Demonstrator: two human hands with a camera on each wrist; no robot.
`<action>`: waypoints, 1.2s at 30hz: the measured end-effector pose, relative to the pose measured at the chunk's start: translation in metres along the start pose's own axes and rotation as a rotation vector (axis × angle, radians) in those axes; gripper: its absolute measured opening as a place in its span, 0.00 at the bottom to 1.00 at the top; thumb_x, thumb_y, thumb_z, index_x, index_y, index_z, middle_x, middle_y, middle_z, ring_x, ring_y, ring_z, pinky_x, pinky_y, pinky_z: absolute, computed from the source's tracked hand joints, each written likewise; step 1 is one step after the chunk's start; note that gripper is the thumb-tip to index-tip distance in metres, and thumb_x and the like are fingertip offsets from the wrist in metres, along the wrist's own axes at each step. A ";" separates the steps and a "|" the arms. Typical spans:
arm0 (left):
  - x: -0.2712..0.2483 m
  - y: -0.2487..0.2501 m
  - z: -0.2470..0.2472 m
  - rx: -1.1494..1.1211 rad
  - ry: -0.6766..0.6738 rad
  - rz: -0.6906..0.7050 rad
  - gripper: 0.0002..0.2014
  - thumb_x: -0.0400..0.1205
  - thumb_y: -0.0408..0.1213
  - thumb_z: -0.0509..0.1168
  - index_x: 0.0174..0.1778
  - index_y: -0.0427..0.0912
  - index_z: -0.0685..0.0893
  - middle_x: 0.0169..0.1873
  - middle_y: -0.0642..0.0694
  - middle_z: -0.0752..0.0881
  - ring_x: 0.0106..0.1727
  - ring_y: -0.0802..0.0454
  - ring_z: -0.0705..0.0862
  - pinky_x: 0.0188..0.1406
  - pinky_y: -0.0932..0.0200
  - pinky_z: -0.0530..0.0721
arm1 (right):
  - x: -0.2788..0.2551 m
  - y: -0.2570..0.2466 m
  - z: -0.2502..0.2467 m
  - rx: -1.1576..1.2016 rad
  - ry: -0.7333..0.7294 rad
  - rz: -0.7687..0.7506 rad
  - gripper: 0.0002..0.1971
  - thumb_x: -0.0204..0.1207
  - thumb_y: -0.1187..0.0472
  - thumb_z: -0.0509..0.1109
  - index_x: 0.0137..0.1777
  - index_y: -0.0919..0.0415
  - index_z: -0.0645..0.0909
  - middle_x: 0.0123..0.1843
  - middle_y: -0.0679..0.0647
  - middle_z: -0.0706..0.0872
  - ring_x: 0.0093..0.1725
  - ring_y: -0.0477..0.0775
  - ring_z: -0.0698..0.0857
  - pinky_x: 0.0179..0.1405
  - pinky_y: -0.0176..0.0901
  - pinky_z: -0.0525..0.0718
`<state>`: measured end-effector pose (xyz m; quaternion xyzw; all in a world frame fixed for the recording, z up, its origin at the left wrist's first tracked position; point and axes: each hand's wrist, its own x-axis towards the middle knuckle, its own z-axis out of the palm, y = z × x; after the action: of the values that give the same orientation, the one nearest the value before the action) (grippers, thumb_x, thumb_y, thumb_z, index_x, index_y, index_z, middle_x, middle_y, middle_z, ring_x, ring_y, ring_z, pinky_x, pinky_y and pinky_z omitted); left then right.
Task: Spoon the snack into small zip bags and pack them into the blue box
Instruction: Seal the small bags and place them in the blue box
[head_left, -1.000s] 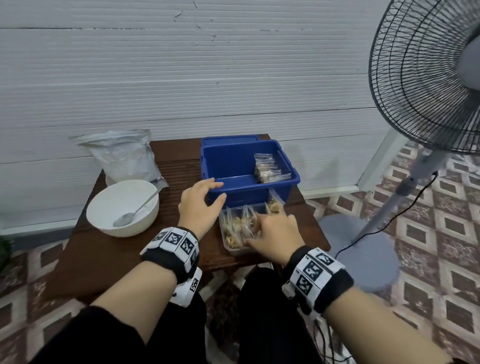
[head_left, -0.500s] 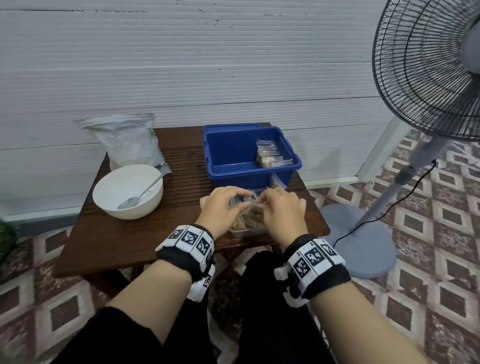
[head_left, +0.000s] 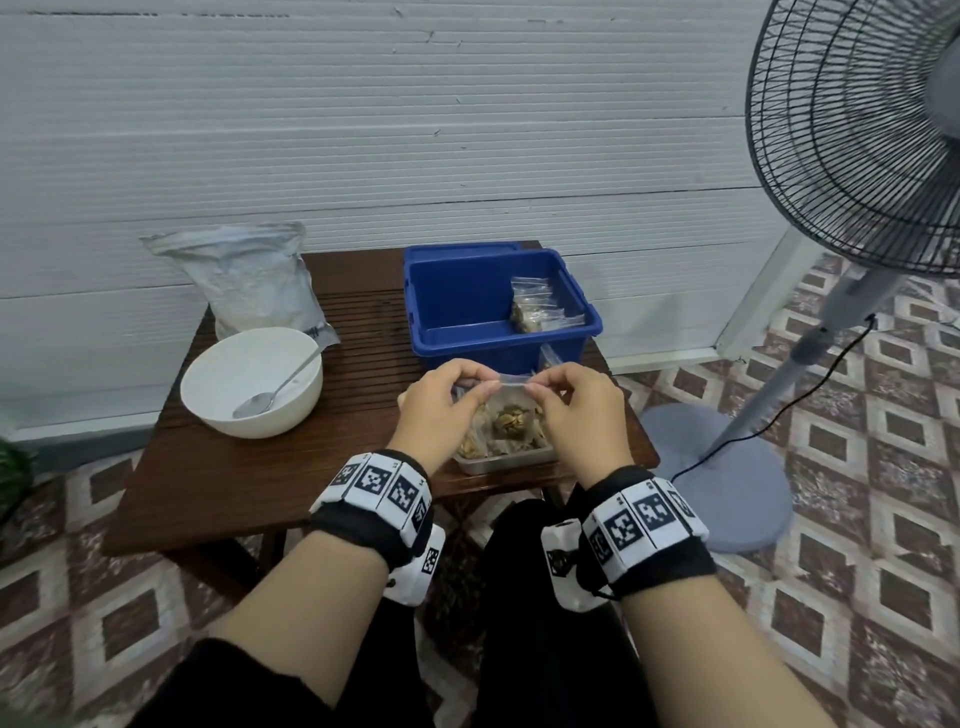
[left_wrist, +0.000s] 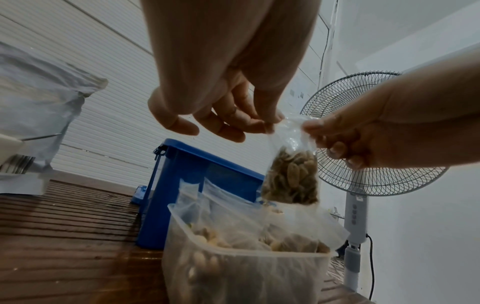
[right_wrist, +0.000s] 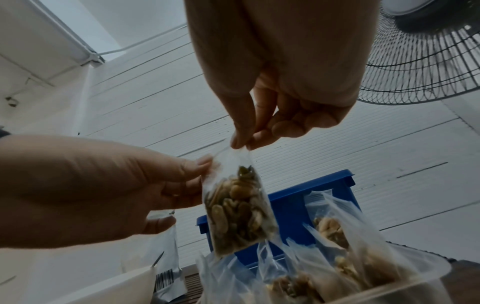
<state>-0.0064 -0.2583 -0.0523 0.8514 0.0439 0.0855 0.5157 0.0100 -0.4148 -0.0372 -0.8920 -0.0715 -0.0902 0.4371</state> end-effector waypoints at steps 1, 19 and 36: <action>0.000 0.000 0.000 -0.002 0.006 -0.007 0.05 0.80 0.45 0.70 0.40 0.62 0.83 0.42 0.64 0.86 0.53 0.63 0.82 0.68 0.37 0.73 | 0.000 0.000 0.000 0.025 0.002 0.017 0.13 0.74 0.60 0.74 0.33 0.42 0.78 0.35 0.37 0.81 0.48 0.53 0.84 0.60 0.61 0.77; -0.003 0.002 -0.006 -0.025 0.009 0.007 0.06 0.81 0.46 0.68 0.38 0.61 0.82 0.44 0.63 0.86 0.56 0.57 0.82 0.69 0.34 0.72 | -0.006 0.003 0.001 0.109 -0.021 -0.006 0.12 0.78 0.58 0.69 0.38 0.41 0.74 0.44 0.47 0.84 0.53 0.56 0.81 0.60 0.63 0.77; -0.008 0.012 -0.009 -0.005 -0.023 0.073 0.03 0.75 0.55 0.67 0.39 0.72 0.81 0.45 0.78 0.82 0.57 0.62 0.80 0.70 0.33 0.70 | -0.010 0.003 0.001 0.115 -0.041 -0.038 0.09 0.77 0.61 0.69 0.40 0.45 0.75 0.43 0.45 0.79 0.53 0.54 0.78 0.61 0.60 0.75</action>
<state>-0.0166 -0.2576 -0.0390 0.8520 0.0067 0.0945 0.5149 0.0009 -0.4161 -0.0422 -0.8655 -0.1025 -0.0760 0.4845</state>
